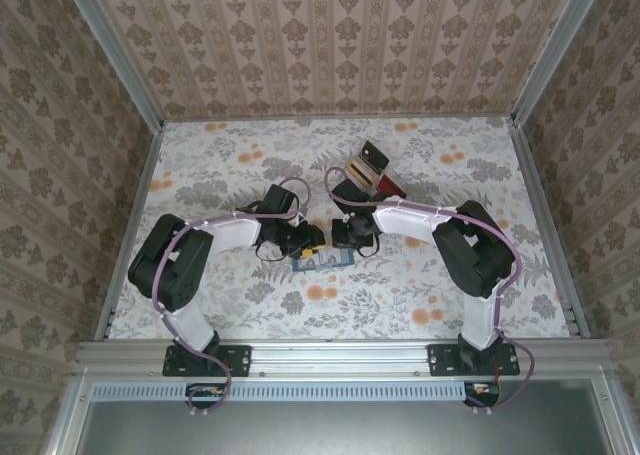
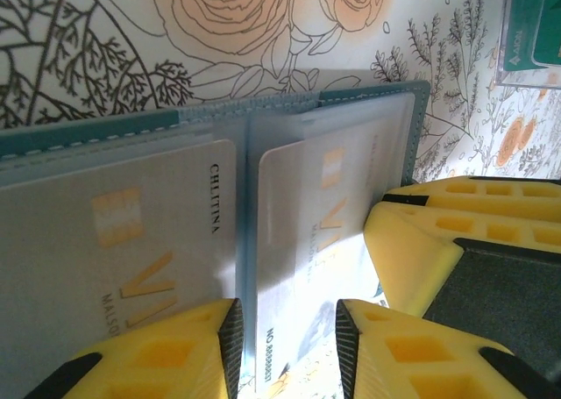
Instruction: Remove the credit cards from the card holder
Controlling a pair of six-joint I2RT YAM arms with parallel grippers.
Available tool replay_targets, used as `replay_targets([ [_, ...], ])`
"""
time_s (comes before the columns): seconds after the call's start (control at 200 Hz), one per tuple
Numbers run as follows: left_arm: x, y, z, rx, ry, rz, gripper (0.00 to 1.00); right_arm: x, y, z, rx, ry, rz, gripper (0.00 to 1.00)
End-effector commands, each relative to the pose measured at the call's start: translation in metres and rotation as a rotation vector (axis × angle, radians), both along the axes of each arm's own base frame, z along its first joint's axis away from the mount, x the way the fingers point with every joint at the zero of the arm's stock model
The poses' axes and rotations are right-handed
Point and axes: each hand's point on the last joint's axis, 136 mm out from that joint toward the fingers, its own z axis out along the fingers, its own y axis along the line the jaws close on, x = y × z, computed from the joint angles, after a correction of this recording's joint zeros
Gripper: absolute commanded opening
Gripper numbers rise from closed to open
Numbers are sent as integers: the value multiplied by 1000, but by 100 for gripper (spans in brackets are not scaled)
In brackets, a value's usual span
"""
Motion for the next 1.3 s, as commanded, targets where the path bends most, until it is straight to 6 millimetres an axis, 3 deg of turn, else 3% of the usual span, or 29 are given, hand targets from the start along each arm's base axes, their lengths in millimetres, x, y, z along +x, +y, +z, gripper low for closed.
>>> replay_targets([
  [0.0, 4, -2, -5, -9, 5, -7, 36, -19, -12, -29, -61, 104, -7, 19],
  [0.22, 2, -14, 3, -90, -15, -70, 35, -20, -9, -27, -45, 104, 2, 18],
  [0.715, 3, -13, 22, -175, -81, -105, 14, -20, -14, -28, -72, 107, -10, 18],
  [0.94, 3, -5, 27, -185, -100, -97, 5, -21, -19, -30, -92, 112, -19, 17],
  [1.125, 0, 14, 25, -138, -103, -80, 1, -18, -20, -26, -74, 105, -31, 18],
  [1.225, -1, 31, 25, -77, -115, -58, 0, -12, -13, -12, -15, 73, -31, 20],
  [1.295, -2, 37, 34, -48, -143, -61, 0, -6, -7, 9, 38, 25, -29, 22],
])
